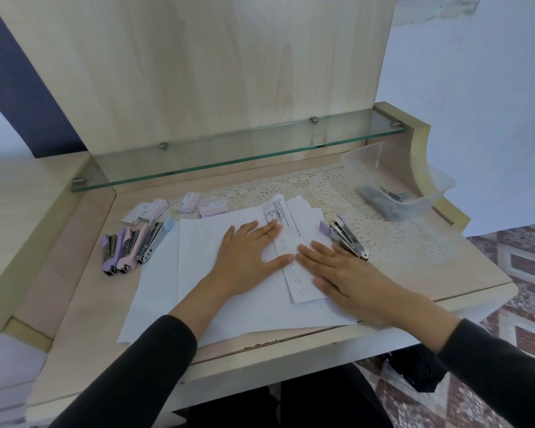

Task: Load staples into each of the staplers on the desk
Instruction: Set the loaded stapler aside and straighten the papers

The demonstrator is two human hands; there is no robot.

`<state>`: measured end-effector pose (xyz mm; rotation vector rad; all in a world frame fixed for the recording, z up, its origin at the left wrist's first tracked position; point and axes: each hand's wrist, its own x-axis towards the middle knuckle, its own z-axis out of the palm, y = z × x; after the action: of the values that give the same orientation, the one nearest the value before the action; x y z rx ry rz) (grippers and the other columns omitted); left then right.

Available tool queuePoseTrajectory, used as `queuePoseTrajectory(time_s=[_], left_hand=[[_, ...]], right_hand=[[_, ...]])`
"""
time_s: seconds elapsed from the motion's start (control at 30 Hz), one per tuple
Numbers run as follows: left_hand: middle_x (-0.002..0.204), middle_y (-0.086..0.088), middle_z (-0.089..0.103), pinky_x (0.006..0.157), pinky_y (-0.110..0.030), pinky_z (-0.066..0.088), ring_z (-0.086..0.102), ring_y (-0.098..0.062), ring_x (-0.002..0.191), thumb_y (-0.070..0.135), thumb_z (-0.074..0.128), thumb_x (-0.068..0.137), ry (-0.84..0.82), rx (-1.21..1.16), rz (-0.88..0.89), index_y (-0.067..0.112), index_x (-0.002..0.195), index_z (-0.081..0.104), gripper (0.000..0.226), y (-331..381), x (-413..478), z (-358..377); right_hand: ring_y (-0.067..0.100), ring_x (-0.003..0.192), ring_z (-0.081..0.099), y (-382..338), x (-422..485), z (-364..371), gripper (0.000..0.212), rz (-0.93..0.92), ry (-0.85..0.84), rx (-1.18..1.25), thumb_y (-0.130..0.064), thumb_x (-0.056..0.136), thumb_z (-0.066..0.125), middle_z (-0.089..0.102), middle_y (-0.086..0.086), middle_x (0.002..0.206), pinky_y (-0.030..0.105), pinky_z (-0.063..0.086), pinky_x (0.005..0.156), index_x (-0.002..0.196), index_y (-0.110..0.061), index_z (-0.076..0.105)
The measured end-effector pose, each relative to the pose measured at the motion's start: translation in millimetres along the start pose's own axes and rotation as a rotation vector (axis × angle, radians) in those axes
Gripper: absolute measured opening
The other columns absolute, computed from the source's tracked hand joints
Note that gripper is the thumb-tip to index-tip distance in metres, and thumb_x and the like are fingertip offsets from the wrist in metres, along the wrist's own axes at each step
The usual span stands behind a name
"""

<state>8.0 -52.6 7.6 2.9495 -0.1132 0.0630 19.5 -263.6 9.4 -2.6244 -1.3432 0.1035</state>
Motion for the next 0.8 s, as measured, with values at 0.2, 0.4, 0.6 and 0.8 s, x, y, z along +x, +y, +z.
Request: queuePoseTrajectory(time_s=[0.2, 0.4, 0.6, 0.8], left_hand=[[0.151, 0.020, 0.012, 0.115, -0.044, 0.005, 0.011, -0.010, 0.139, 0.068, 0.028, 0.083, -0.017, 0.040, -0.003, 0.034, 0.143, 0.015, 0.070, 0, 0, -1], [0.151, 0.019, 0.012, 0.115, -0.043, 0.004, 0.009, -0.010, 0.140, 0.074, 0.024, 0.080, -0.019, 0.010, -0.007, 0.035, 0.143, 0.014, 0.074, -2, 1, 1], [0.152, 0.019, 0.009, 0.115, -0.044, 0.002, 0.008, -0.012, 0.140, 0.072, 0.022, 0.080, -0.047, -0.017, 0.004, 0.034, 0.143, 0.012, 0.074, -2, -1, 0], [0.153, 0.016, -0.003, 0.115, -0.045, -0.004, -0.003, -0.010, 0.141, 0.056, 0.021, 0.092, -0.105, 0.008, 0.045, 0.031, 0.143, -0.002, 0.062, -3, -4, -2]], right_hand=[[0.013, 0.141, -0.002, -2, -12, 1, 0.079, -0.003, -0.001, -0.017, -0.053, 0.077, -0.017, 0.008, -0.007, 0.152, 0.027, -0.011, 0.111, 0.144, -0.019, 0.010], [0.015, 0.139, 0.019, 0, -36, 7, 0.068, -0.024, 0.087, 0.016, -0.051, 0.090, -0.003, 0.030, -0.007, 0.146, 0.035, 0.011, 0.116, 0.139, -0.019, 0.032], [-0.002, 0.131, 0.030, -4, -37, -18, 0.071, 0.067, 0.069, 0.237, -0.061, 0.079, 0.013, 0.051, -0.014, 0.131, 0.021, 0.012, 0.114, 0.122, -0.025, 0.056], [0.017, 0.136, 0.030, -3, 21, -32, 0.040, 0.130, 0.154, 0.011, -0.031, 0.095, 0.029, 0.044, -0.007, 0.141, 0.042, 0.013, 0.116, 0.131, -0.025, 0.044]])
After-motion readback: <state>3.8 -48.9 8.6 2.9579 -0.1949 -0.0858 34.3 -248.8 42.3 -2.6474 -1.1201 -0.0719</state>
